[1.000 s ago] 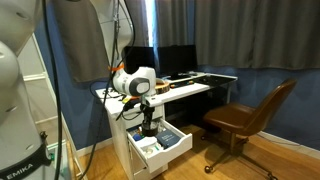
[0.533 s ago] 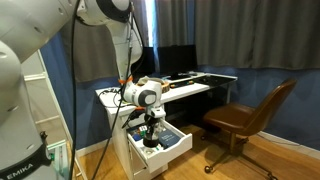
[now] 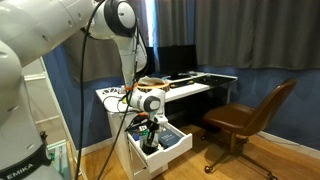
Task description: Put the black masking tape in the open drawer and then move the paper to the left
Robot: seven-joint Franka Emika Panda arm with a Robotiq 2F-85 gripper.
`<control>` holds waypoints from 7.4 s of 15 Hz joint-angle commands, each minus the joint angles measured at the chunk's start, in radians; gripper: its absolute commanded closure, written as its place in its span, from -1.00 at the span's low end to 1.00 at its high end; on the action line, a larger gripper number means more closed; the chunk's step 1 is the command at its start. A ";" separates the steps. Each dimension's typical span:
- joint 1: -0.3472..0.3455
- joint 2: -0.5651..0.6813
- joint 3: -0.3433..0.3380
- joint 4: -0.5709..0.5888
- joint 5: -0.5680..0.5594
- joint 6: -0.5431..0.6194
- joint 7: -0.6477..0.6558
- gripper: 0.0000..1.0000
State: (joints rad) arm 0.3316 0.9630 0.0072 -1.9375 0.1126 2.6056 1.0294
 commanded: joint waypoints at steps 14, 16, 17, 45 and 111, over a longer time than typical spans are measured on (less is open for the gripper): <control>0.023 -0.031 0.025 0.025 -0.002 0.044 -0.120 -0.91; 0.018 -0.037 0.045 0.028 0.005 0.082 -0.170 -1.00; 0.018 -0.037 0.051 0.032 0.007 0.092 -0.192 -1.00; 0.374 -0.132 -0.205 -0.105 -0.047 0.230 -0.285 1.00; 0.271 -0.352 -0.151 -0.386 -0.289 0.328 -0.352 -1.00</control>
State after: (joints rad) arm 0.7177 0.7274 -0.2166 -2.1462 -0.2292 2.8365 0.7804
